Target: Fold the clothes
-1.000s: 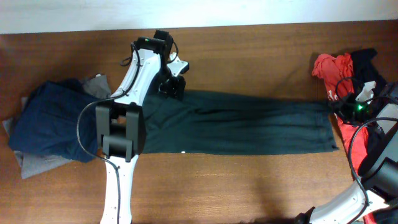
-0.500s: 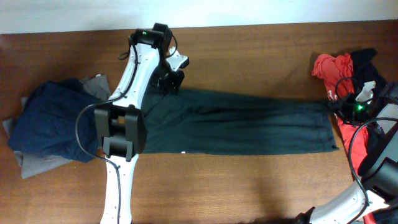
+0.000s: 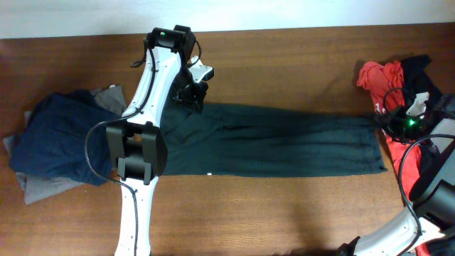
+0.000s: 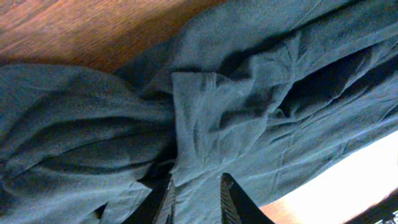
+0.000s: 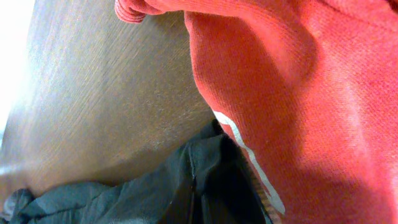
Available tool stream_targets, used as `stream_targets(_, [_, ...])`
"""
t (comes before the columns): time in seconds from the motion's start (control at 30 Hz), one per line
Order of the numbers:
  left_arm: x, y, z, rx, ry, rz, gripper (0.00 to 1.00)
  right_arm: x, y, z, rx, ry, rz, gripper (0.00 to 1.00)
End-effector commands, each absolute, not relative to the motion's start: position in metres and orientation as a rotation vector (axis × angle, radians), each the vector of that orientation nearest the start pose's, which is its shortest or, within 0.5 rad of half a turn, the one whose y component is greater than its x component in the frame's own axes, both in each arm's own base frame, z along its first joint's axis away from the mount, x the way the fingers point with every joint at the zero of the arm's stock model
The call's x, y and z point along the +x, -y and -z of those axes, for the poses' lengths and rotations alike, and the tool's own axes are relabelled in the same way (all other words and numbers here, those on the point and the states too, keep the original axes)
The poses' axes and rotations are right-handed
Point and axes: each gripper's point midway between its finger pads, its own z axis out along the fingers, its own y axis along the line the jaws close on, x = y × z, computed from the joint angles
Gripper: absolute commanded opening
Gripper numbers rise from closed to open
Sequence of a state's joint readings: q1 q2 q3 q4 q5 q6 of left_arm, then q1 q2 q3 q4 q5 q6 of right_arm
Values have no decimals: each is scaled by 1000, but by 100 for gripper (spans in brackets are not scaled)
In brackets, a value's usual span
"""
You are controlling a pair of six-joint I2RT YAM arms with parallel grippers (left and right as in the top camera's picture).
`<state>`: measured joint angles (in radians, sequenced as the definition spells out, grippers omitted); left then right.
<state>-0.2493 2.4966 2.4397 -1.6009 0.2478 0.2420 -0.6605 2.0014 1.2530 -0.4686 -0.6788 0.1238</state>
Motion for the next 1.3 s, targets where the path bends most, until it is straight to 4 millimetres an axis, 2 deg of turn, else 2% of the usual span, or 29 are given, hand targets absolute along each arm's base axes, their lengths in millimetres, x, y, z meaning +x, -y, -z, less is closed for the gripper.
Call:
stream_targets(0.0, [438, 153, -97, 769, -3057, 378, 13, 404, 177, -56, 772, -2361, -737, 4])
stream_targets(0.03, [438, 153, -97, 769, -3057, 378, 8, 404, 177, -56, 771, -2360, -736, 4])
stream_targets(0.07, [439, 153, -97, 769, -3055, 378, 8, 404, 177, -57, 770, -2359, -736, 4])
stream_targets(0.1, [440, 153, -97, 769, -3048, 376, 13, 404, 177, -57, 768, -2357, -739, 4])
stream_targets(0.13, [442, 154, -97, 769, -3042, 376, 35, 404, 177, -58, 768, -2357, -739, 4])
stream_targets(0.17, [444, 154, -95, 769, -3034, 375, 52, 404, 177, -58, 767, -2356, -738, 4])
stream_targets(0.2, [447, 155, -92, 768, -3027, 374, 52, 404, 177, -58, 767, -2356, -738, 4])
stream_targets(0.27, [448, 155, -85, 768, -3029, 375, 44, 404, 177, -59, 766, -2355, -738, 4])
stream_targets(0.37, [444, 155, -73, 771, -3062, 379, 45, 404, 177, -59, 766, -2355, -738, 4])
stream_targets(0.4, [441, 154, -70, 772, -3076, 381, 42, 404, 177, -59, 766, -2355, -738, 4])
stream_targets(0.47, [436, 153, -65, 773, -3102, 384, 19, 404, 177, -59, 766, -2355, -738, 4])
stream_targets(0.6, [433, 152, -65, 774, -3116, 385, 0, 404, 177, -59, 766, -2355, -738, 4])
stream_targets(0.8, [416, 144, -75, 764, -3184, 393, 1, 407, 174, -65, 743, -2335, -768, 4])
stream_targets(0.97, [405, 141, -102, 785, -3172, 395, 0, 414, 172, -86, 671, -2267, -804, 4])
stream_targets(1.1, [405, 141, -123, 782, -3121, 388, 1, 413, 173, -105, 636, -2218, -834, 4])
stream_targets(1.27, [402, 140, -140, 780, -3085, 384, 1, 404, 173, -110, 676, -2228, -849, 4])
